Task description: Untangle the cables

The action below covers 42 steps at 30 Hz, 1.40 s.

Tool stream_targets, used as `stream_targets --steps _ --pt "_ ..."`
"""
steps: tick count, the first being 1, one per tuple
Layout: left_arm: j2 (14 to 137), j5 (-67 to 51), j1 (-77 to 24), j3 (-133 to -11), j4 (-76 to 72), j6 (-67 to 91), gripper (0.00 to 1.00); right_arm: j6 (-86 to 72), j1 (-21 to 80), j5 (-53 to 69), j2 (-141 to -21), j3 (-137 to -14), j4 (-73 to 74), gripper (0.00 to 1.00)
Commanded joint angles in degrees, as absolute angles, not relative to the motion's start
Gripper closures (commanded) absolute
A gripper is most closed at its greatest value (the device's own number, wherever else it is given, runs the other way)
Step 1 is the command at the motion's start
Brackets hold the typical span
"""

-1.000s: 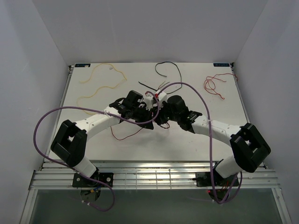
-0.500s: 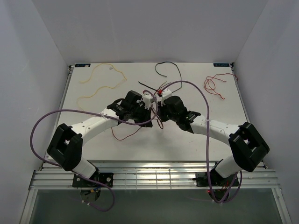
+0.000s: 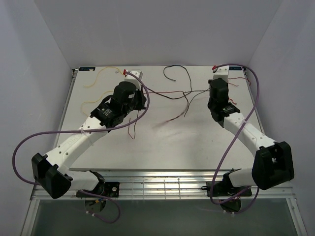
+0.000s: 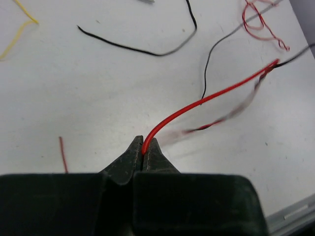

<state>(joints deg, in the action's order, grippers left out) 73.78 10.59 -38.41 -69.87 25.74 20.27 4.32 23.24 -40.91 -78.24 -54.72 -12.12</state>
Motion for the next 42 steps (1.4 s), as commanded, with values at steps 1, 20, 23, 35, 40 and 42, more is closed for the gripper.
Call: stream_targets --steps 1,20,23,35,40,42 --pt "71.1 27.1 -37.4 -74.6 29.4 21.6 1.00 12.6 17.8 -49.0 -75.1 -58.5 -16.3 0.92" --pt "72.1 26.2 -19.5 -79.1 33.7 26.5 1.00 14.4 3.9 -39.6 -64.5 -63.4 -12.5 0.92" --pt "72.1 24.1 -15.1 -79.4 35.1 27.5 1.00 14.2 2.0 -38.2 -63.4 -64.9 -11.1 0.92" --pt "72.7 21.7 -7.7 -81.4 37.9 28.6 1.00 15.9 -5.6 -35.5 -62.0 -68.2 -9.2 0.92" --pt "72.9 21.7 -6.2 -82.4 38.1 27.7 1.00 15.0 -10.7 -32.6 -61.3 -69.6 -7.1 0.92" --pt "72.9 22.5 -5.5 -83.1 38.4 27.5 1.00 15.4 -12.7 -31.4 -61.5 -70.4 -6.8 0.92"
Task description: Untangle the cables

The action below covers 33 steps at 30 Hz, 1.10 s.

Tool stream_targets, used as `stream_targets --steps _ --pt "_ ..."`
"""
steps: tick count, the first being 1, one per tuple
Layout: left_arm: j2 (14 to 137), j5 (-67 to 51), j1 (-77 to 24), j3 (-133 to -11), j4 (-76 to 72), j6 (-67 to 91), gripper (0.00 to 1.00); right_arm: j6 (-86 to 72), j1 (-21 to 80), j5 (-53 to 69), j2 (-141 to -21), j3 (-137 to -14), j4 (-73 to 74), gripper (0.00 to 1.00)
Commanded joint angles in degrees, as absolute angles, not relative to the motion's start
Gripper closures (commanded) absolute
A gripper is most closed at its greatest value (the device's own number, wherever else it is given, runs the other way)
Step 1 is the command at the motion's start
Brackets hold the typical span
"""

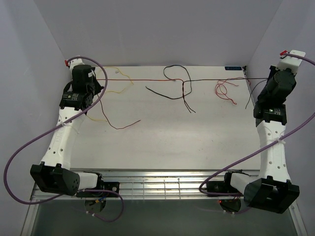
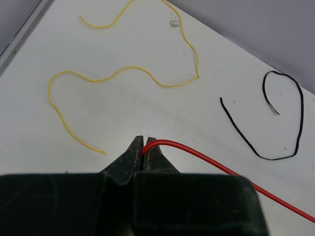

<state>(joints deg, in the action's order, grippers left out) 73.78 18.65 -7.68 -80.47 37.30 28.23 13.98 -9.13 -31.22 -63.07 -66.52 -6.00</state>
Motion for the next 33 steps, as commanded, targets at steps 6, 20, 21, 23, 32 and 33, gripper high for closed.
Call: stream_targets --steps 6,20,21,23,32,33 --pt "74.4 23.0 -3.3 -84.6 41.0 27.6 1.00 17.6 -18.2 -30.0 -62.0 -72.4 -6.2 0.92" --pt "73.2 3.7 5.5 -81.3 35.0 26.4 1.00 14.7 -21.6 -3.6 -62.5 -75.1 -0.9 0.92" --pt "73.3 2.0 5.5 -81.6 34.9 26.2 1.00 12.8 -21.6 -0.2 -62.4 -76.2 -0.4 0.92" --pt "73.3 -1.3 5.5 -82.3 34.7 25.6 1.00 11.4 -21.4 9.5 -62.2 -77.5 -0.1 0.92" --pt "69.8 -10.4 5.4 -82.0 31.7 26.0 1.00 2.6 -13.7 33.1 -58.1 -79.5 -1.1 0.92" --pt "69.5 -12.0 5.4 -82.3 31.4 26.2 1.00 2.6 -11.7 33.7 -57.6 -79.5 -1.1 0.92"
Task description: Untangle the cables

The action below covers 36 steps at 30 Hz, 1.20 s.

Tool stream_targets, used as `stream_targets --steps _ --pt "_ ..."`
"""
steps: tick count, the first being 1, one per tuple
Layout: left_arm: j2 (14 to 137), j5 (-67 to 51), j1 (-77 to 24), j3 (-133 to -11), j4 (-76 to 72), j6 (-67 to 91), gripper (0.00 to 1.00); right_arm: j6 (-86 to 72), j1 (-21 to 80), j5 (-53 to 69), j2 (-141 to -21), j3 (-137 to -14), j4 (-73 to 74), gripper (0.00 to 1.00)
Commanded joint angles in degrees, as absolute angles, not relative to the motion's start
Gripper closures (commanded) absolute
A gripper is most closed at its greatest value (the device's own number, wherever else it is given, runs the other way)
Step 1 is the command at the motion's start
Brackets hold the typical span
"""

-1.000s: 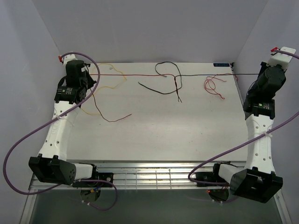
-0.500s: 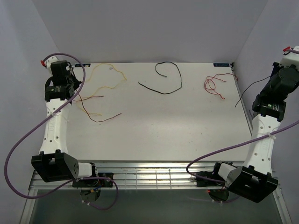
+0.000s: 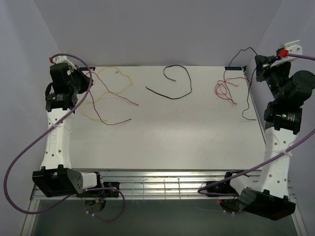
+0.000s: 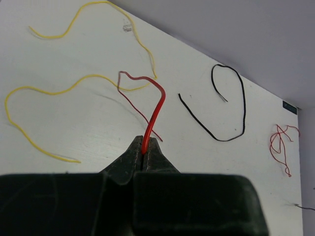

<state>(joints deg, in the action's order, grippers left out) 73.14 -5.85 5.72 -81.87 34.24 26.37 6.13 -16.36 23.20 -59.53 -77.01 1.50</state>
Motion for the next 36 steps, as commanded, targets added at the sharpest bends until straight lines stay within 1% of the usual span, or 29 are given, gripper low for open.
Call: stream_targets --steps 1,2,4,5,7,11,14,20,24,27,28,29,30,31,32,34,35,36 --pt "69.3 -12.9 5.4 -82.4 30.5 26.2 1.00 2.7 -9.4 33.5 -57.4 -79.3 -1.1 0.92" --pt "69.3 -13.8 5.4 -82.8 30.0 26.2 1.00 2.9 -4.7 33.7 -57.3 -79.3 -1.2 0.92" --pt "69.2 -14.8 5.0 -84.4 29.3 26.5 1.00 2.8 -0.5 34.9 -57.7 -79.4 -0.9 0.92" --pt "69.3 -14.9 4.9 -85.0 28.9 26.5 1.00 1.7 3.4 35.4 -57.9 -78.8 -1.0 0.92" --pt "69.3 -15.6 4.5 -85.7 28.0 26.9 1.00 0.5 6.2 35.2 -57.9 -77.1 -2.2 0.92" --pt "69.3 -15.7 4.0 -85.4 26.3 27.5 1.00 -5.2 13.7 36.5 -57.2 -69.8 -7.2 0.92" --pt "69.5 -15.1 3.6 -85.1 25.8 27.6 1.00 -7.0 18.9 38.1 -58.1 -61.1 -8.5 0.92" --pt "70.7 -14.4 3.1 -85.4 25.7 27.2 1.00 -8.5 25.6 33.8 -61.7 -48.2 -6.0 0.92" --pt "71.6 -15.1 2.3 -86.0 25.1 26.5 1.00 -5.4 27.6 29.5 -66.7 -42.5 -1.1 0.92" --pt "72.6 -15.7 1.5 -86.6 24.7 26.3 1.00 -3.3 27.6 22.7 -71.5 -41.1 4.8 0.92" --pt "72.9 -16.0 1.1 -86.7 24.6 26.2 1.00 -3.2 27.6 18.4 -72.7 -41.4 5.6 0.92" --pt "73.3 -16.3 1.0 -86.9 24.5 26.2 1.00 -3.3 27.6 16.5 -74.3 -42.0 6.2 0.88" --pt "73.9 -16.5 -1.5 -87.3 24.4 26.0 1.00 -3.3 27.6 15.0 -74.8 -42.4 7.0 0.81" --pt "74.4 -16.4 -2.5 -87.5 24.5 25.3 1.00 -3.2 27.6 12.6 -75.1 -42.9 7.3 0.69" --pt "74.7 -16.0 -3.6 -87.9 24.4 24.8 1.00 -2.8 27.6 11.9 -74.8 -43.8 7.4 0.55" --pt "75.8 -14.8 -6.8 -89.0 24.7 23.8 1.00 -0.9 27.6 10.7 -73.6 -45.2 7.7 0.43" --pt "76.2 -14.6 -7.9 -89.5 24.7 23.2 1.00 -0.3 27.7 10.7 -71.7 -46.0 7.6 0.34" --pt "76.6 -14.5 -9.3 -90.0 24.8 23.0 1.00 2.0 27.6 10.9 -70.6 -46.3 6.3 0.29"
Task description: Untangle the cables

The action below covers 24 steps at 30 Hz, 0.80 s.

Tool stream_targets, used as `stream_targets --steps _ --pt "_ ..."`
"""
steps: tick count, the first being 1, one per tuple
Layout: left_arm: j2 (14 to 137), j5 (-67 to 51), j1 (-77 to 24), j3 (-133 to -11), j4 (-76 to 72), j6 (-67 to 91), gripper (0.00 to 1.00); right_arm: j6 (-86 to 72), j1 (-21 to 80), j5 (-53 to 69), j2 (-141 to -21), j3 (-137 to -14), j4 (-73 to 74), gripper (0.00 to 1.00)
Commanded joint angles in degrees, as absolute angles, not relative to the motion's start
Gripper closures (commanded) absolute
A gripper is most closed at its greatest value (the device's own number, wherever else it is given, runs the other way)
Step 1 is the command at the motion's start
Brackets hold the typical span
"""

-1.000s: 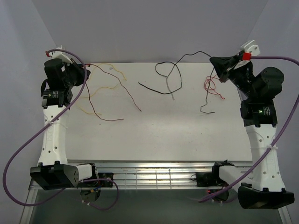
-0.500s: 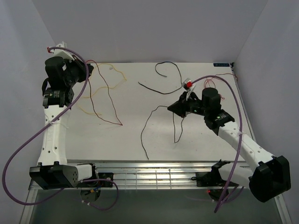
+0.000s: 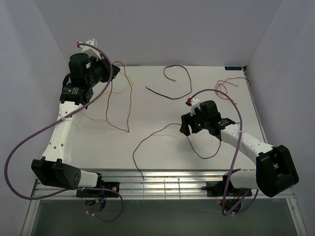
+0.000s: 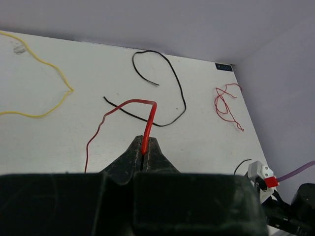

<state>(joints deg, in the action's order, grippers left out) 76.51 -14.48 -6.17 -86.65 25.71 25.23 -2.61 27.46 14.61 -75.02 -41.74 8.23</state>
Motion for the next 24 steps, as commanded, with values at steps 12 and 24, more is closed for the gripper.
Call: stream_targets --steps 12,24 --pt "83.0 -29.3 -20.3 -94.2 22.4 16.0 1.00 14.5 27.6 27.8 -59.4 -49.9 -10.1 0.09" --pt "80.8 -38.4 -27.1 -90.8 19.6 11.1 1.00 21.8 27.6 45.9 -71.5 -67.8 -8.0 0.10"
